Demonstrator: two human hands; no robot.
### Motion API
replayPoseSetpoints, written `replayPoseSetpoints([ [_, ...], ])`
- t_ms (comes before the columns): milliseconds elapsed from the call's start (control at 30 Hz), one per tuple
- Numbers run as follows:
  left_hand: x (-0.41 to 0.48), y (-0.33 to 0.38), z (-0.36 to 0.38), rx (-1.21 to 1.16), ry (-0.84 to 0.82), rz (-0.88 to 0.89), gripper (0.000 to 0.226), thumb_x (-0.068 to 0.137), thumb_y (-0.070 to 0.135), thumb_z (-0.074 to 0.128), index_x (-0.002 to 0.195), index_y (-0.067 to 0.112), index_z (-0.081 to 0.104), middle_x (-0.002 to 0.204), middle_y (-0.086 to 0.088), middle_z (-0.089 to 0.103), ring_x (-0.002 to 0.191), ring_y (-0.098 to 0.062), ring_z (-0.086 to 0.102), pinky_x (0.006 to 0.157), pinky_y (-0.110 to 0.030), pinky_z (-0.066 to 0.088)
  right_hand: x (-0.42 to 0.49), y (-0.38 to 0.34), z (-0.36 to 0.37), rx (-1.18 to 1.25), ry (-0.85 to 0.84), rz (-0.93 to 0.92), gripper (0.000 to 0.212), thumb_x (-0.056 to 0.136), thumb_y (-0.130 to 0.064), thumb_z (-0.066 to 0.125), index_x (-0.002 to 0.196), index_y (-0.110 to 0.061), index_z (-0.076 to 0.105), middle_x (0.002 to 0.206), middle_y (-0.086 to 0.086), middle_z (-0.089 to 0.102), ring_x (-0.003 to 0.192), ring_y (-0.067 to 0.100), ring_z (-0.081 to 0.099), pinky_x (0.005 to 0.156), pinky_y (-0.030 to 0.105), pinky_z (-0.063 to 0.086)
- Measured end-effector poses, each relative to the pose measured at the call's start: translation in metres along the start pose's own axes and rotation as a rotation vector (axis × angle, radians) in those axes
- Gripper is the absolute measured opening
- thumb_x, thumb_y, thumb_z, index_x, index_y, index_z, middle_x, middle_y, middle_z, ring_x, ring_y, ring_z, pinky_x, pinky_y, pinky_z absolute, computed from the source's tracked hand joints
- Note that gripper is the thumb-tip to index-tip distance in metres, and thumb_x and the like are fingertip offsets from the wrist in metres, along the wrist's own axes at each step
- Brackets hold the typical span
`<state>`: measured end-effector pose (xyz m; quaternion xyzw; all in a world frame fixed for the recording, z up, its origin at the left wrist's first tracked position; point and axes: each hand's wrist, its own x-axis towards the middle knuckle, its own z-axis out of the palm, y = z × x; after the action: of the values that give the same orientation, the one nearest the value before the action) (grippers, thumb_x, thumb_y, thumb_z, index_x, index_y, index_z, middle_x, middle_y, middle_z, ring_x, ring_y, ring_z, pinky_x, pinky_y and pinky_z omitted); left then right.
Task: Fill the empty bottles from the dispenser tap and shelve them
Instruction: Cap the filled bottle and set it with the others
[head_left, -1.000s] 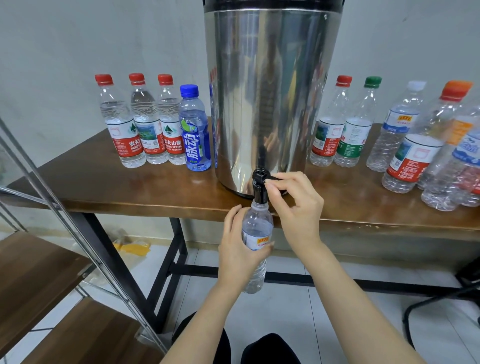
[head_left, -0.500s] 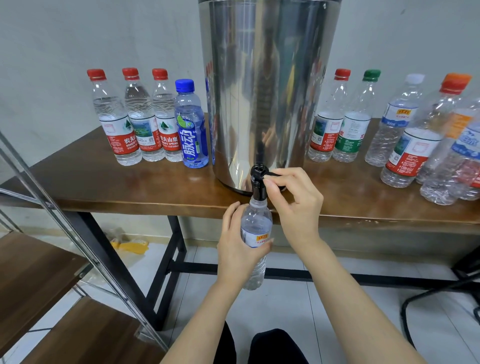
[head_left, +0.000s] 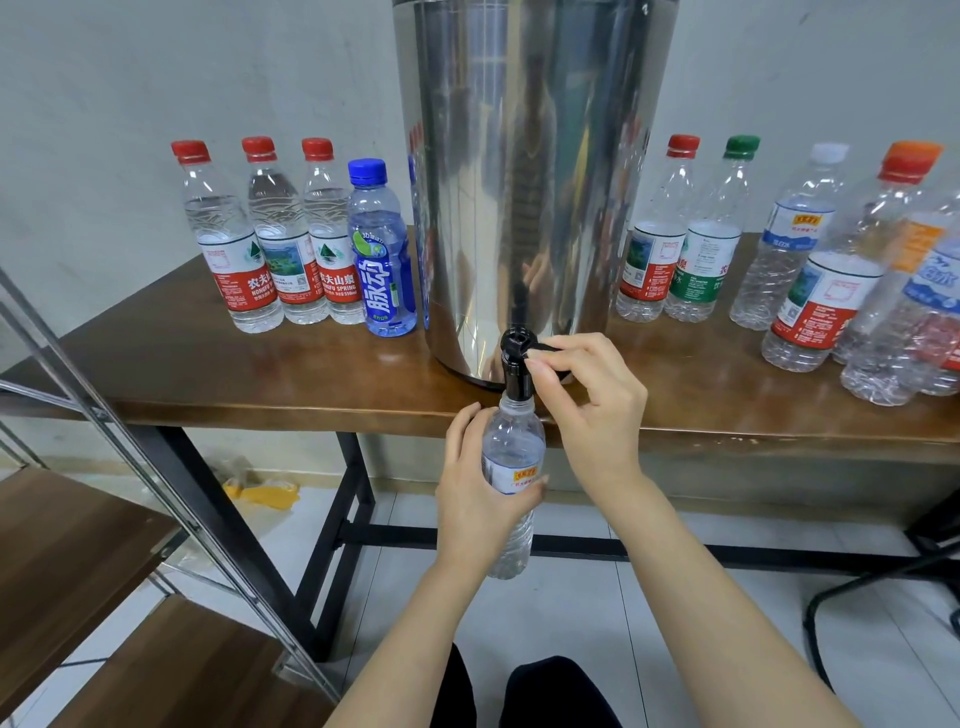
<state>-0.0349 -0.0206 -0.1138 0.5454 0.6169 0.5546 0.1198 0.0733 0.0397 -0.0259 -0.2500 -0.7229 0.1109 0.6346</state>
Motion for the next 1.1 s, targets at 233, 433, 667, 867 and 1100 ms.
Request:
replayPoseSetpoints([
  [233,-0.0005,0.0042,-0.0003,0.001,0.006,-0.002,0.084,0.064,0.02,0.09,0.121,0.051,0.037,0.145,0.012,0.038,0.116,0.026,0.037,0.086,0.004,0.033,-0.0004,0.001,-0.0015,0.016,-0.022,0.016,0.016,0.09,-0.017,0.066,0.09,-0.004,0.076,0.096,0.009,0.068,0.092,0.02,0.064,0.075,0.028,0.051],
  [433,-0.0007,0.0041,-0.0002,-0.004,0.004,-0.01,0.084,0.064,0.02,0.09,0.124,0.047,0.039,0.145,0.013,0.038,0.116,0.026,0.036,0.086,0.005,0.033,-0.0004,-0.0006,-0.002,0.023,-0.035,0.026,0.014,0.09,-0.015,0.066,0.091,-0.004,0.076,0.096,0.009,0.067,0.091,0.015,0.063,0.074,0.02,0.048],
  [667,-0.0011,0.0057,-0.0008,-0.006,0.004,-0.002,0.083,0.065,0.019,0.09,0.124,0.046,0.038,0.145,0.013,0.038,0.115,0.027,0.037,0.085,0.005,0.032,-0.0002,-0.0008,-0.0024,0.024,-0.029,0.024,0.016,0.09,-0.016,0.066,0.091,-0.004,0.076,0.096,0.01,0.067,0.091,0.009,0.062,0.074,0.017,0.047],
  [867,-0.001,0.0061,-0.0009,-0.002,0.004,0.002,0.083,0.065,0.02,0.091,0.119,0.053,0.037,0.144,0.014,0.037,0.115,0.028,0.036,0.085,0.005,0.032,0.0001,-0.001,-0.0024,0.019,-0.032,0.022,0.016,0.09,-0.017,0.066,0.091,-0.004,0.076,0.096,0.01,0.068,0.091,0.008,0.062,0.074,0.017,0.048],
  [1100,-0.0011,0.006,0.0,-0.009,0.006,0.005,0.084,0.064,0.019,0.091,0.123,0.048,0.037,0.144,0.014,0.037,0.115,0.028,0.036,0.086,0.006,0.032,-0.0005,0.0,-0.0027,0.015,-0.035,0.021,0.017,0.09,-0.018,0.066,0.092,-0.005,0.076,0.097,0.009,0.067,0.092,0.005,0.061,0.074,0.016,0.048],
])
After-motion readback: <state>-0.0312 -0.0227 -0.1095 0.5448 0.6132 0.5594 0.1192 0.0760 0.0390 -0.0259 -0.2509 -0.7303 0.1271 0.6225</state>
